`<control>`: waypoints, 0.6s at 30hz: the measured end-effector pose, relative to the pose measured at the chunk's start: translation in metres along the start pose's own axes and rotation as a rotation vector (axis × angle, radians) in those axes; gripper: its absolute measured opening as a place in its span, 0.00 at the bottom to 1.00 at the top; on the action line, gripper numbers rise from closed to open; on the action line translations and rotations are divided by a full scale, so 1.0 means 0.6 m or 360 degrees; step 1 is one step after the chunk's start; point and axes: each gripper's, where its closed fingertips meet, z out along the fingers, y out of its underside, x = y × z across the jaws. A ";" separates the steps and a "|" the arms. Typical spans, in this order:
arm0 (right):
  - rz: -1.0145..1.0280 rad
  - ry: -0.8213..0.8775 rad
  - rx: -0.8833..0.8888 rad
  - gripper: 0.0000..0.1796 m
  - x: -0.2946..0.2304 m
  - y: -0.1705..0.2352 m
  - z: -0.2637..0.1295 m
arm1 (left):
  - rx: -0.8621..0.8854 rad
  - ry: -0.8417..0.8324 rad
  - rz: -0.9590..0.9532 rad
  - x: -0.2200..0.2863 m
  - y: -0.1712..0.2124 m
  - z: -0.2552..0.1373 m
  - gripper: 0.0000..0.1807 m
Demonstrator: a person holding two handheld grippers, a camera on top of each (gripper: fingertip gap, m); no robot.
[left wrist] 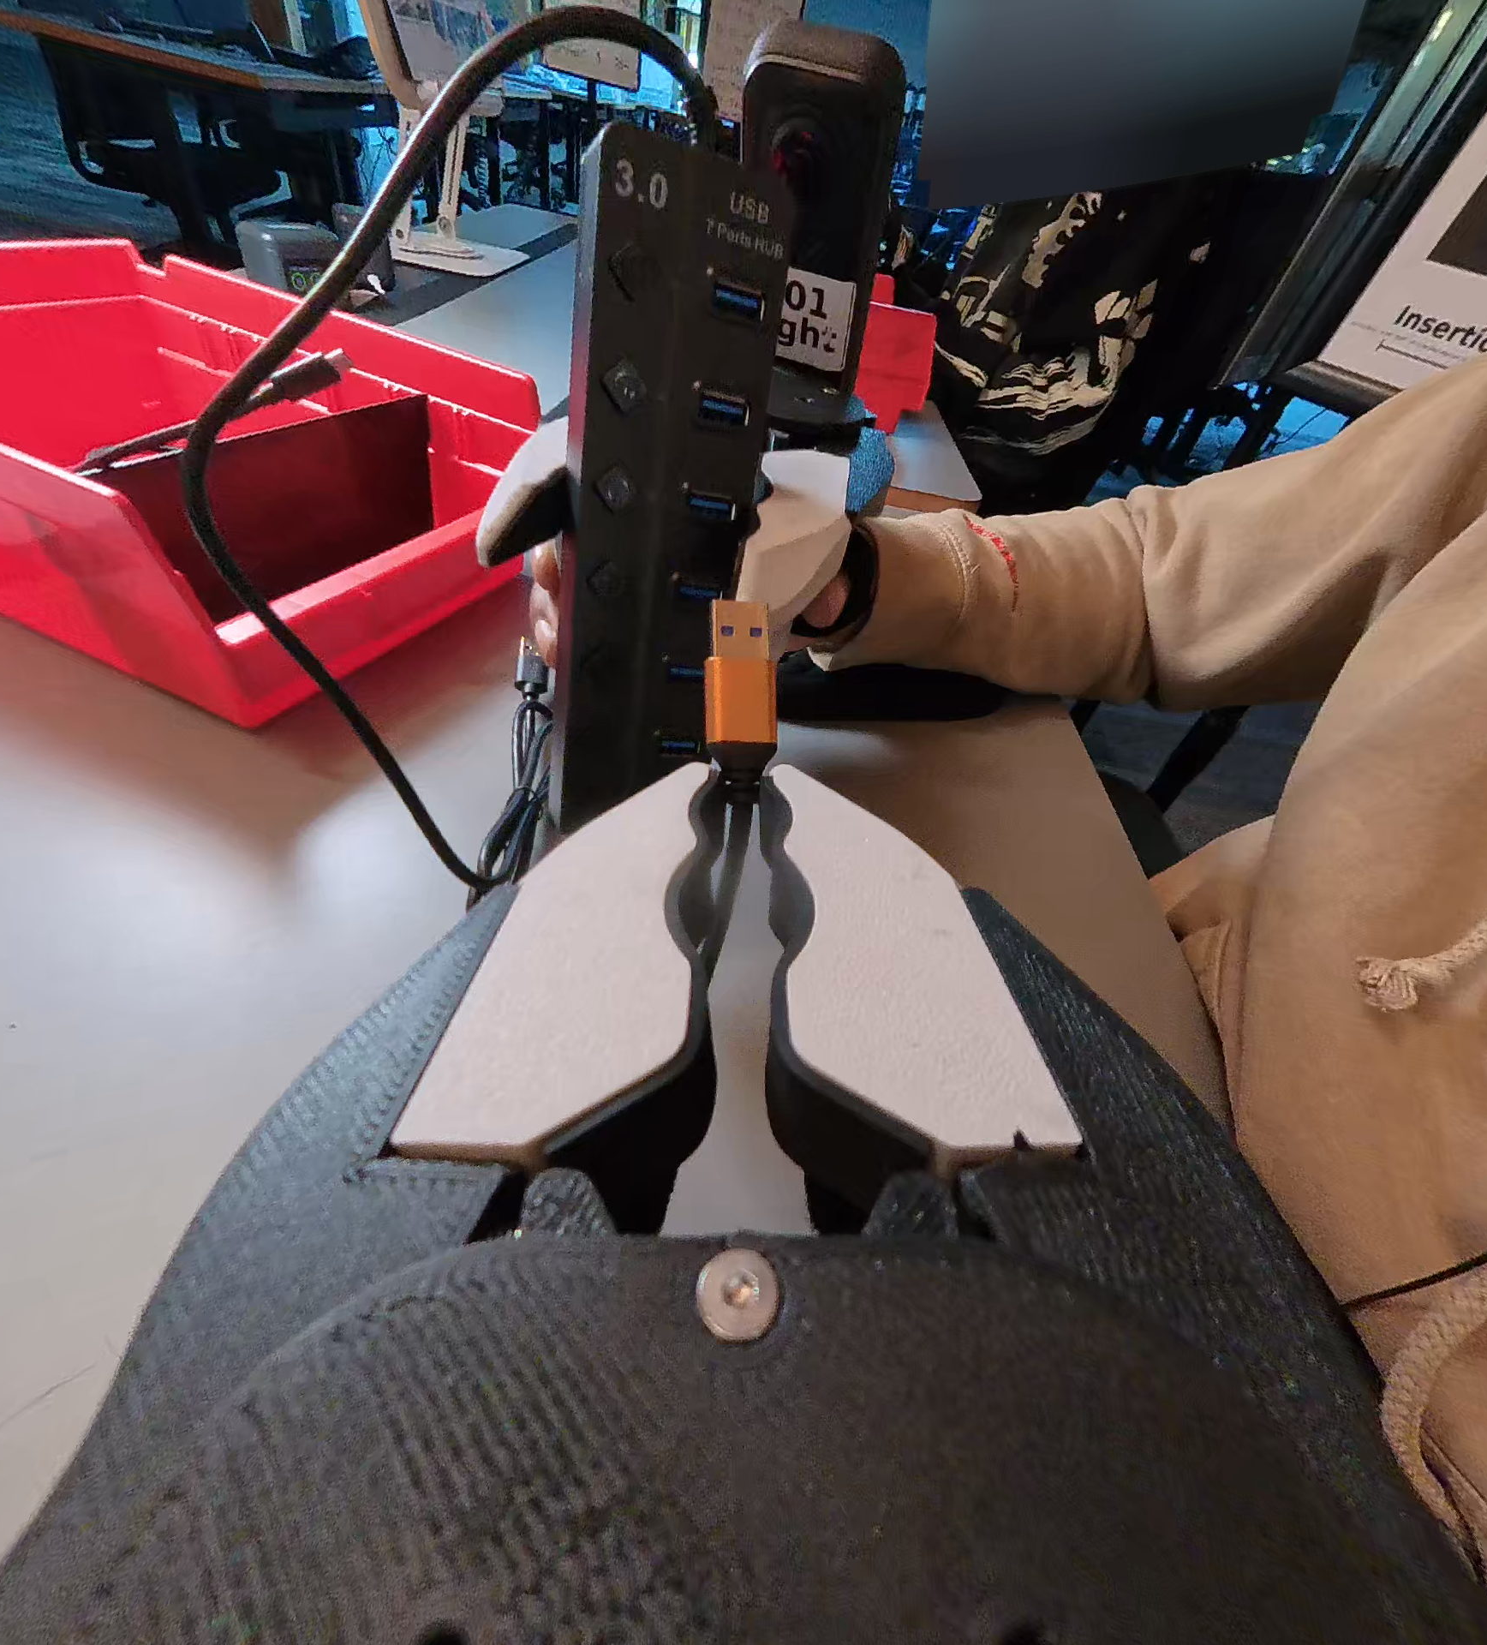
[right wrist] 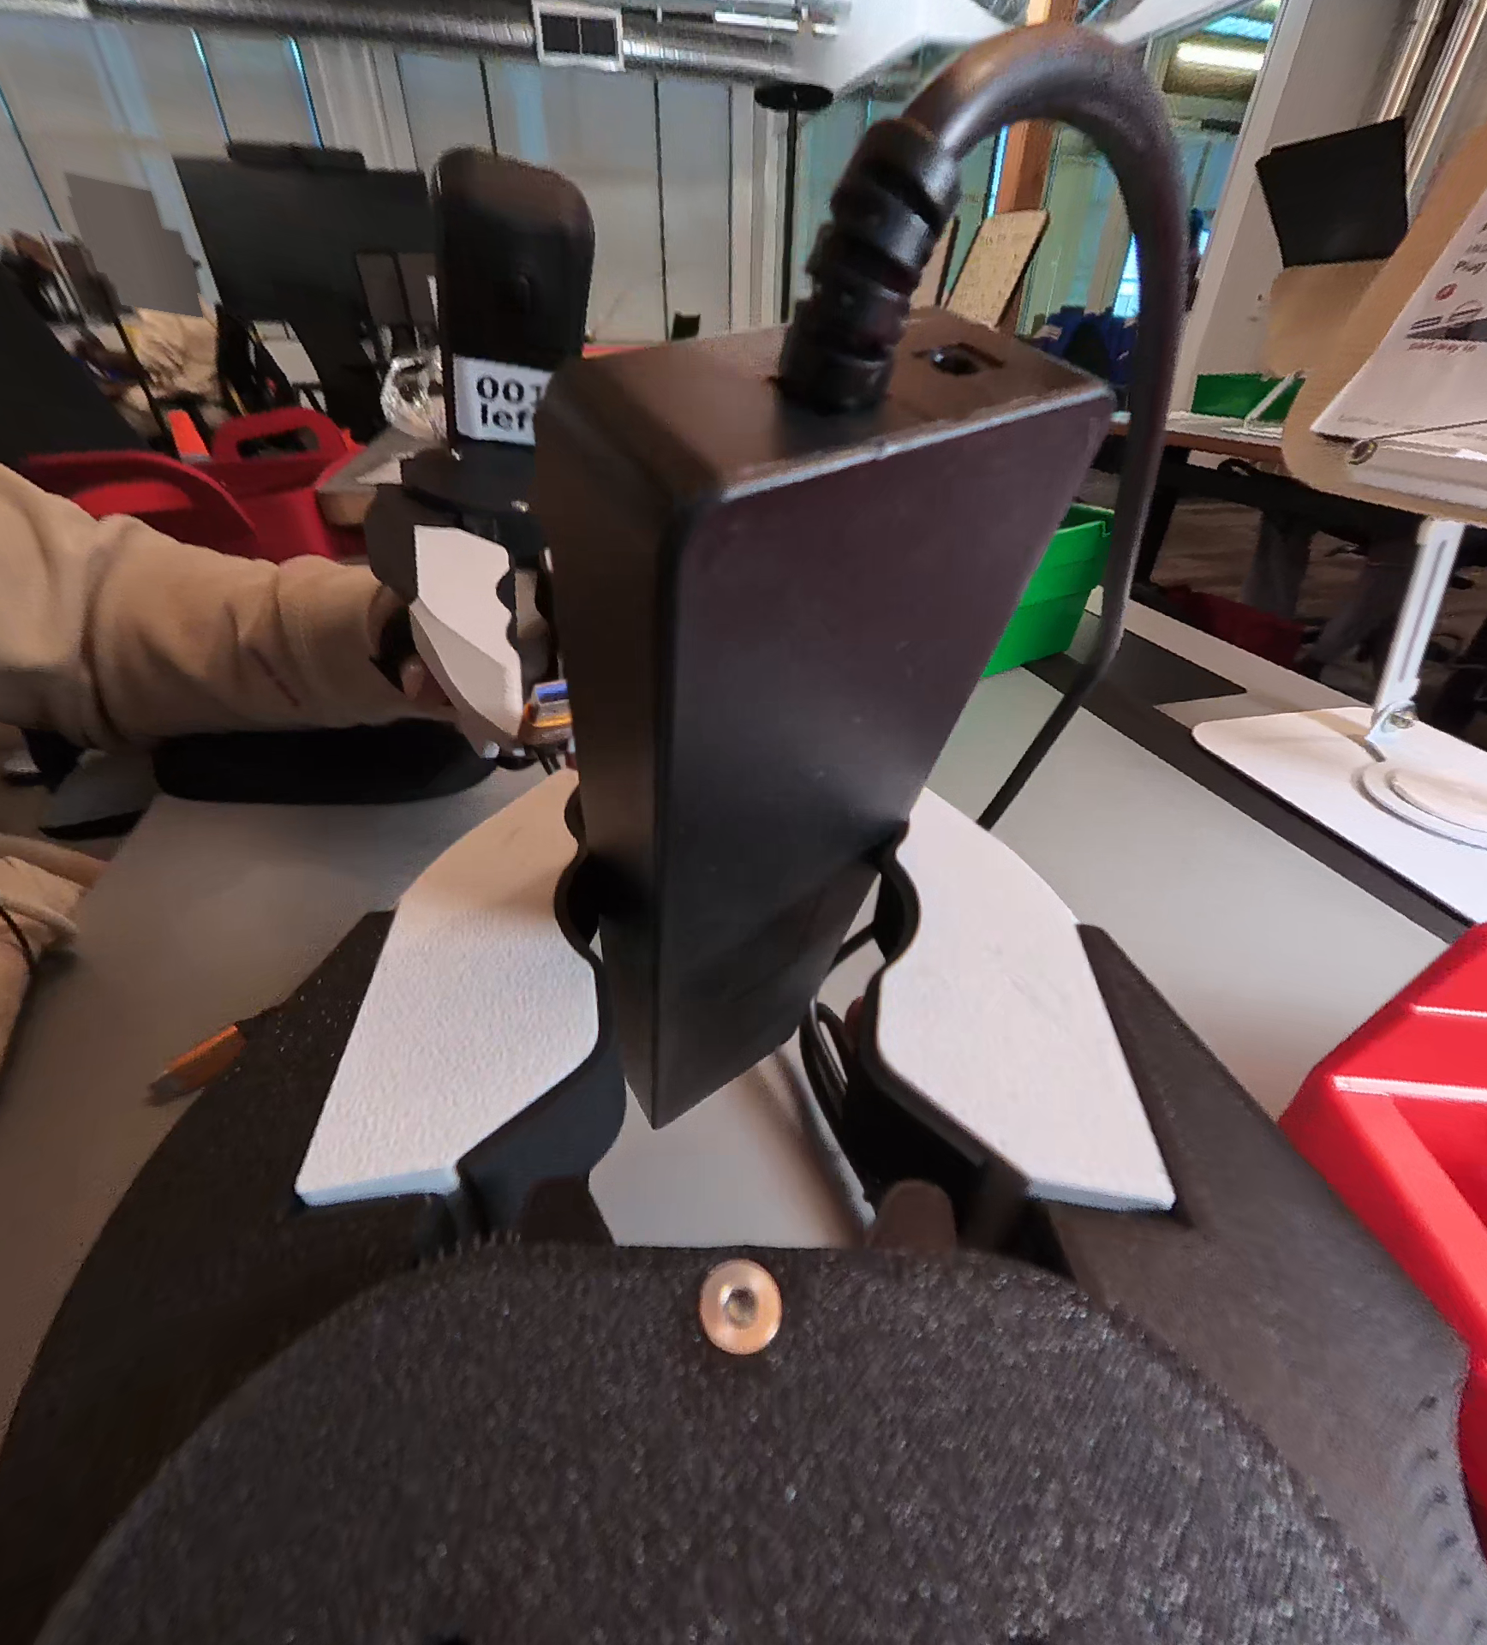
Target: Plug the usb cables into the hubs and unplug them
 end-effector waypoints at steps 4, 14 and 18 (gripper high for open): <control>-0.0084 0.0023 -0.0083 0.34 -0.005 0.012 0.008 | 0.0002 -0.0001 0.0027 0.008 -0.003 0.003 0.04; -0.0071 0.0145 -0.0076 0.34 0.021 0.006 -0.003 | -0.0314 -0.0279 -0.0087 -0.058 0.062 0.000 0.04; -0.0006 0.0206 -0.0031 0.34 0.042 0.000 -0.015 | -0.0429 -0.0388 -0.0189 -0.093 0.099 -0.009 0.04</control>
